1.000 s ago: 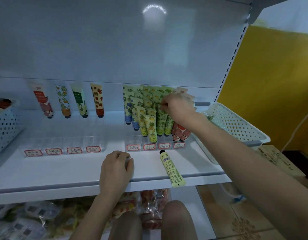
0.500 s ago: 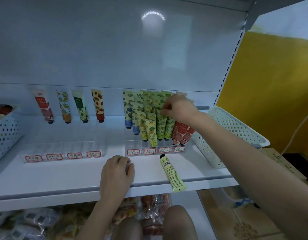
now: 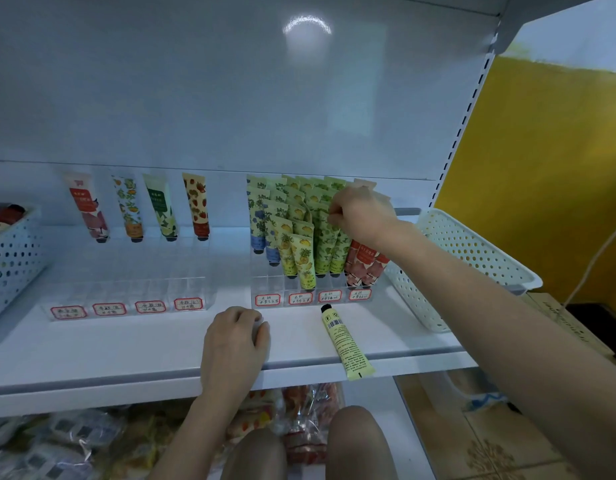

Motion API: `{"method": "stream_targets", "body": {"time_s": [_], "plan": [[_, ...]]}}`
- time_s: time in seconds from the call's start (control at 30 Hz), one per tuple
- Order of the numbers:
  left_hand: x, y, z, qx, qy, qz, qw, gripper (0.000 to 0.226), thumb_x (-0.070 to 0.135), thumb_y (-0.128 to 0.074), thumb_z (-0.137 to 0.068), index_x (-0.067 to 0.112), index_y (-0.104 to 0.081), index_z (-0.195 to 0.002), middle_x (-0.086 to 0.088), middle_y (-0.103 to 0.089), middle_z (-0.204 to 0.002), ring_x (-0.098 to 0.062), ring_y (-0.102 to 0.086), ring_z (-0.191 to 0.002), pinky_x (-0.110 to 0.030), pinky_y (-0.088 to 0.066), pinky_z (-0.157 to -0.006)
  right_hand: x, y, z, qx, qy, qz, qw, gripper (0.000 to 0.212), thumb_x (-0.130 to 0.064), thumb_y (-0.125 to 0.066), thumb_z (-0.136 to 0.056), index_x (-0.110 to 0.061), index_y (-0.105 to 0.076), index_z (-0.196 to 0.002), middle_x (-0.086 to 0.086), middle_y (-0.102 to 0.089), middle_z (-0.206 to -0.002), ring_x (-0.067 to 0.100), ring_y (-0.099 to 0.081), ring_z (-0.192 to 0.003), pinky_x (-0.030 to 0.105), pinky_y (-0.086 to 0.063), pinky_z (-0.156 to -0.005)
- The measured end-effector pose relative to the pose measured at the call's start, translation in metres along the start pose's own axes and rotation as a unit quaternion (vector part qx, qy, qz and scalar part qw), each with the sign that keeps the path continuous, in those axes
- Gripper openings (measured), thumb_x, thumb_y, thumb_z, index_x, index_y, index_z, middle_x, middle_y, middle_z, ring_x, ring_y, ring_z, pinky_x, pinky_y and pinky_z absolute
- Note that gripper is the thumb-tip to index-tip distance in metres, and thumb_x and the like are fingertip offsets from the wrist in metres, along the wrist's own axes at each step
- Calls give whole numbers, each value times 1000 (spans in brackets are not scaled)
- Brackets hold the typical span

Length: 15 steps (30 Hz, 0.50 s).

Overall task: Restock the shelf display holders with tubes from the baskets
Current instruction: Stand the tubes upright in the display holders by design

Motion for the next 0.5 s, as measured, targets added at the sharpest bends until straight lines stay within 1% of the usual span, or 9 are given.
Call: {"method": "stream_targets", "body": {"time_s": [0.07, 0.13, 0.23, 0.33, 0.4, 0.5], "plan": [[1, 0, 0, 0, 1, 4, 1000, 13, 6, -78, -69, 4, -70, -79, -11, -67, -80, -27, -62, -72, -39, -54, -66, 0, 4, 1, -10, -9, -14, 1000, 20, -24, -53, -94, -10, -65, -101, 9, -63, -102, 28, -61, -92, 35, -50, -76], [2, 1, -1, 5, -3, 4, 1000, 14, 5, -78, -68, 4, -70, -79, -11, -67, -79, -27, -62, -71, -37, -54, -66, 0, 6, 3, 2, 2, -20, 1000, 22, -27, -53, -93, -10, -66, -101, 9, -63, -102, 27, -60, -92, 34, -50, -74], [3, 1, 0, 6, -5, 6, 1000, 14, 6, -78, -68, 3, -71, -79, -11, -67, -79, -27, -62, -72, -37, -54, -66, -1, 5, 5, 10, 9, -17, 1000, 23, -28, -54, -93, -9, -65, -101, 8, -63, -101, 26, -60, -91, 31, -46, -69], [2, 1, 0, 5, 0, 7, 1000, 14, 6, -78, -68, 3, -71, -80, -11, -68, -80, -27, -63, -72, -37, -54, -66, -2, 4, 4, 7, 9, -16, 1000, 21, -26, -53, -93, -10, -64, -100, 8, -64, -101, 26, -61, -91, 33, -50, -74], [3, 1, 0, 7, -2, 8, 1000, 14, 5, -78, -68, 3, -71, -80, -11, -68, -80, -26, -62, -72, -36, -54, -66, -1, 5, 3, 9, 10, -21, 1000, 20, -24, -53, -93, -10, -65, -101, 8, -64, -101, 26, -61, -90, 33, -51, -74], [3, 1, 0, 8, -4, 6, 1000, 14, 6, -78, -68, 3, -71, -80, -11, -67, -79, -26, -62, -71, -36, -54, -66, 2, 8, 4, 50, 10, -54, 997, 20, -23, -51, -94, -10, -65, -100, 8, -65, -100, 26, -60, -91, 33, -51, -72]]}}
Point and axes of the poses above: each hand's wrist, its own z-axis away from the middle knuckle, its own y-axis out of the back of the hand, x = y × z, the point moved 2 cm from there along -z, towards the middle knuckle
